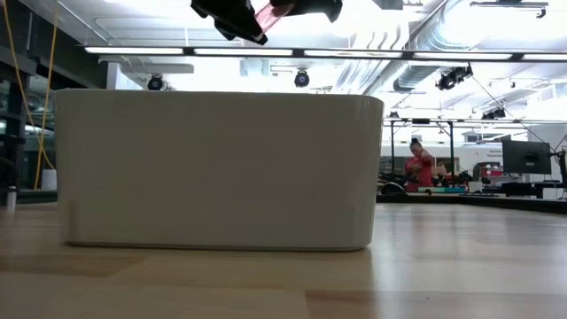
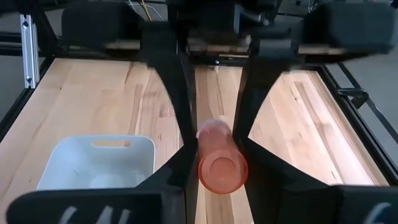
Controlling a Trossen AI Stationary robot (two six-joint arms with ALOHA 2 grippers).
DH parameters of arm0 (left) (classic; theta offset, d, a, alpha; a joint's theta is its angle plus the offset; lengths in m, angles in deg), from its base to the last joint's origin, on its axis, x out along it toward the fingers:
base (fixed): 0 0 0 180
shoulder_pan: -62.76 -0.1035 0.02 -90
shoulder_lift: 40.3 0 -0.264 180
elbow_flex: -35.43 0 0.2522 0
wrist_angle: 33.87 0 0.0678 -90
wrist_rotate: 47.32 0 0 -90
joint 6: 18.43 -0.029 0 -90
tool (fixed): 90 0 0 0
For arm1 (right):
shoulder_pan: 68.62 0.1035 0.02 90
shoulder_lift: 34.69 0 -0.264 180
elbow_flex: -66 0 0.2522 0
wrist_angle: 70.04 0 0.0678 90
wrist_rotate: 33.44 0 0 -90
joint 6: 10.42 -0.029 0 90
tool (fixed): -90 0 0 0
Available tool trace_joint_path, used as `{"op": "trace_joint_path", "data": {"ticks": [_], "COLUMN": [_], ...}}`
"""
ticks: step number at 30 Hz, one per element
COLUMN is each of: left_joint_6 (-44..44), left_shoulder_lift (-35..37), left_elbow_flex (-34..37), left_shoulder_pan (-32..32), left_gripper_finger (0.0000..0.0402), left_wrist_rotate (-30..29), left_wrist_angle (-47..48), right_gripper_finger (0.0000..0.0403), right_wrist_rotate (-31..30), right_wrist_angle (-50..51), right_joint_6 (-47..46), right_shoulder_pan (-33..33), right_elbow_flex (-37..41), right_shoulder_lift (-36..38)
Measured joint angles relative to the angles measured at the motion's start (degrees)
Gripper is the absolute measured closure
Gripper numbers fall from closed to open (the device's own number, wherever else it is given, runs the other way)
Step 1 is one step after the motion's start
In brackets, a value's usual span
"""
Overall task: Pick and place medicine bottles into bin by pill shape (circle, oval)
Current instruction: Put the pink pill bottle into the gray bin
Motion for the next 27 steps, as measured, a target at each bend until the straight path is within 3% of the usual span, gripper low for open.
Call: {"op": "trace_joint_path", "data": {"ticks": [12,17,22,27], "left_joint_6": [1.2,9.8,19.6,33.7], "left_shoulder_lift": [5.9,10.8,18.9,26.7], "left_elbow_flex": [0.0,1.9,15.0,33.0], "left_shoulder_pan": [-3.1,-5.0,-3.9,-0.5], "left_gripper_finger": [0.0212,0.0204,0.0209,0.0213], "left_wrist_rotate": [0.5,6.7,8.1,3.9], "left_wrist_angle": [5.2,4.9,-11.2,-38.7], "right_gripper_finger": [0.0319,0.0319,0.0319,0.0319], "right_wrist_rotate": [-1.4,-1.4,-1.2,-1.1], "right_wrist_angle": [9.3,14.8,8.0,-16.2], "right_joint_6": [0.0,-3.0,-8.9,-17.1], "right_shoulder_pan": [0.0,0.0,0.0,1.3], "right_elbow_flex": [0.0,0.9,9.9,22.8], "right_shoulder_lift": [4.1,5.7,9.7,14.2]}}
